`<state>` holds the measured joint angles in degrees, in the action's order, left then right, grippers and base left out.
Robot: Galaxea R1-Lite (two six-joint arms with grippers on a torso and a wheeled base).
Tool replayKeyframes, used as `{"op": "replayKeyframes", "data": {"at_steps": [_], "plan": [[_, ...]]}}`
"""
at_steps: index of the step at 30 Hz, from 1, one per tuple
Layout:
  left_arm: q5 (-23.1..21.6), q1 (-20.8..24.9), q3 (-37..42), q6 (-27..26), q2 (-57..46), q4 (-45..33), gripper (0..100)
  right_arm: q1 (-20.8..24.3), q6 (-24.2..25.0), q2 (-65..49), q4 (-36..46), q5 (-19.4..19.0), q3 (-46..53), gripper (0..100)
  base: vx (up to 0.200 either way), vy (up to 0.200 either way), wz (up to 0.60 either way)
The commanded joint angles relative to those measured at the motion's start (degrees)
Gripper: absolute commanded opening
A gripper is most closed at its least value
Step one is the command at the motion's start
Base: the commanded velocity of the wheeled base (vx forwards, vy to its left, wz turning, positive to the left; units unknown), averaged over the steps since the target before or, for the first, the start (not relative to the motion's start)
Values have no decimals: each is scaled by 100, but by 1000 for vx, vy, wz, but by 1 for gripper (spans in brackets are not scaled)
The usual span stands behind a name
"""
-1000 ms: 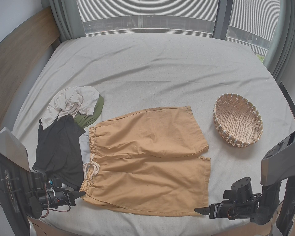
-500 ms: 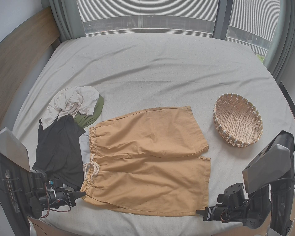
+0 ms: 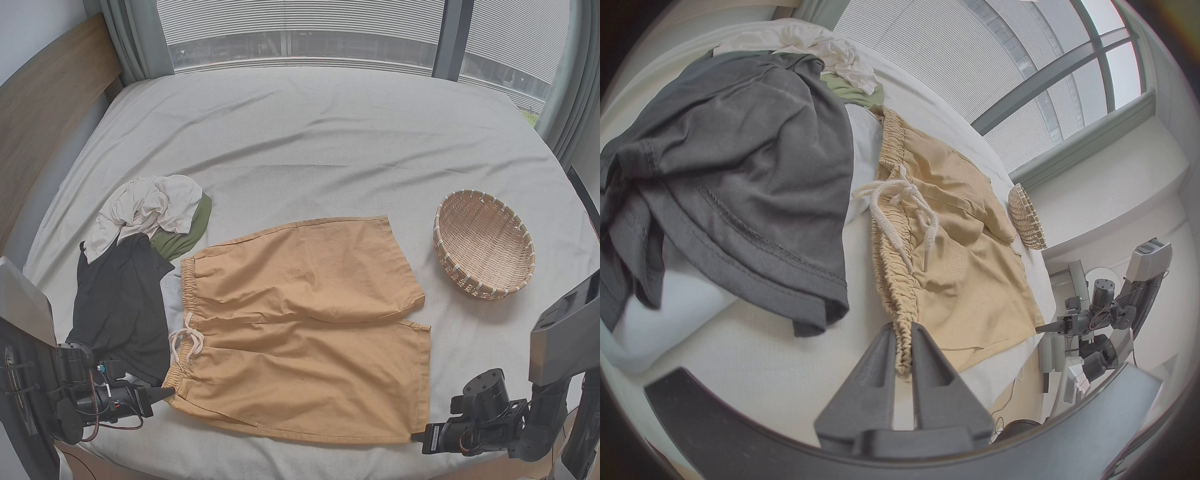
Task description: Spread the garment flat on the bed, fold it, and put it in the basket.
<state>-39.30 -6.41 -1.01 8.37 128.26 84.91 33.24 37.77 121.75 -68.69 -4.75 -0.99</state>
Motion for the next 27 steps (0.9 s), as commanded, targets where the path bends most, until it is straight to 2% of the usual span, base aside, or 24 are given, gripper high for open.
{"op": "replayKeyframes", "data": {"at_steps": [1, 5, 11, 16, 17, 19, 27], "plan": [[-7, 193, 101, 15, -574, -721, 0, 51, -6, -977, 576, -17, 90, 0, 0, 0, 0], [2, 272, 101, -55, -785, -1187, 0, 95, -6, -1109, 787, -17, 90, 0, 0, 0, 0], [-16, 193, 101, -126, -802, -1126, 0, 112, 11, -1303, 752, -17, 90, 0, 0, 0, 0], [-42, 105, 101, -20, -820, -458, 0, 51, -6, -1962, 647, -26, -51, 0, 0, 0, 0], [-60, 123, 101, 173, -785, 35, 0, 24, -6, -2287, 664, -17, -209, 0, 0, 0, 0], [-51, 158, 66, 367, -758, 395, 0, -28, -6, -2533, 717, -8, -411, 0, 0, 0, 0], [-25, 193, -461, 832, -1110, 404, 0, -354, -24, -2990, 928, -8, -1220, 0, 0, 0, 0]]}}
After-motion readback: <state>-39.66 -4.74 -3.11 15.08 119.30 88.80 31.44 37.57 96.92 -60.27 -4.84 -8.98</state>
